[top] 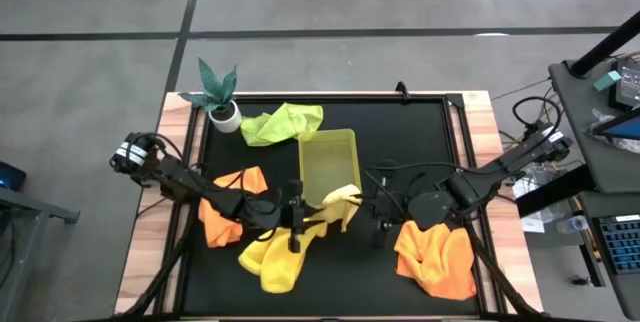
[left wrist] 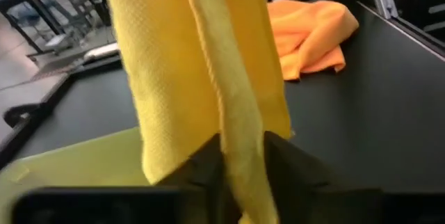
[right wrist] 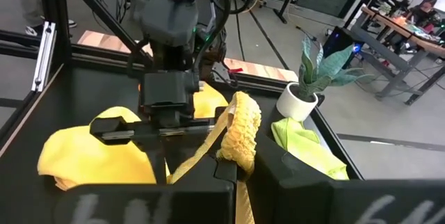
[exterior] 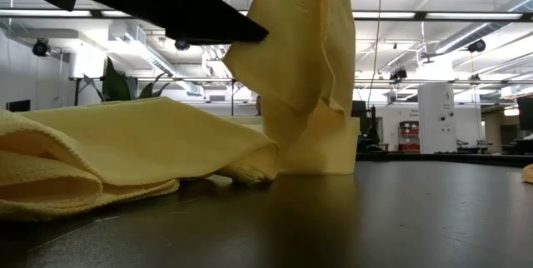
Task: Fold microfiber towels
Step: Fold the top yellow microfiber cloth
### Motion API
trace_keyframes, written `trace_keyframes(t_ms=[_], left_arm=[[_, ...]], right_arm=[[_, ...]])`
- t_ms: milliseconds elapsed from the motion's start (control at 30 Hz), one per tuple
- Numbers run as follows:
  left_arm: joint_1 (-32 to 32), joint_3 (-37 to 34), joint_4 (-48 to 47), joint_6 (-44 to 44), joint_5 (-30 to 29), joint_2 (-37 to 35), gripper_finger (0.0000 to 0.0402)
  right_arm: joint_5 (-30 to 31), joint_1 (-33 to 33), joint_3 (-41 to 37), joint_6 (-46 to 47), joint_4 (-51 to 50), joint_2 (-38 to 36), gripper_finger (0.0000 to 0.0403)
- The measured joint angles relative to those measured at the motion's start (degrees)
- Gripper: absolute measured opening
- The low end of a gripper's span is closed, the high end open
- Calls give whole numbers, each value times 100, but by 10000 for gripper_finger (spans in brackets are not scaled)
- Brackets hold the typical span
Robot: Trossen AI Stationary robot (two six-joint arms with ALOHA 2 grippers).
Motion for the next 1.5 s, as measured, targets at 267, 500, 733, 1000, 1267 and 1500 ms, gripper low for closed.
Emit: trace_keyframes(t_ms=[267, 500, 733, 1000, 1267, 1500], left_arm=[[-30, 175, -261, 561, -55, -608, 1], [-33, 1058, -1742, 764, 2, -1648, 0], [-33, 2113, -2724, 802, 482, -1905, 0], [-33, 2712, -3434, 583, 706, -1924, 0], [-30, 2664, -3882, -7, 714, -1893, 0], [104, 2664, -4521, -183, 720, -1789, 0]], right_arm=[[2, 278, 0, 8, -37, -397, 8], [-337, 608, 0, 192, -86, -1055, 8], [-1390, 608, 0, 481, -176, -1554, 8], [-2306, 608, 0, 822, -1485, -2037, 8], [-2326, 605, 0, 1148, -2833, -1959, 8], [-1329, 589, -2, 1340, -3840, -1703, 8]])
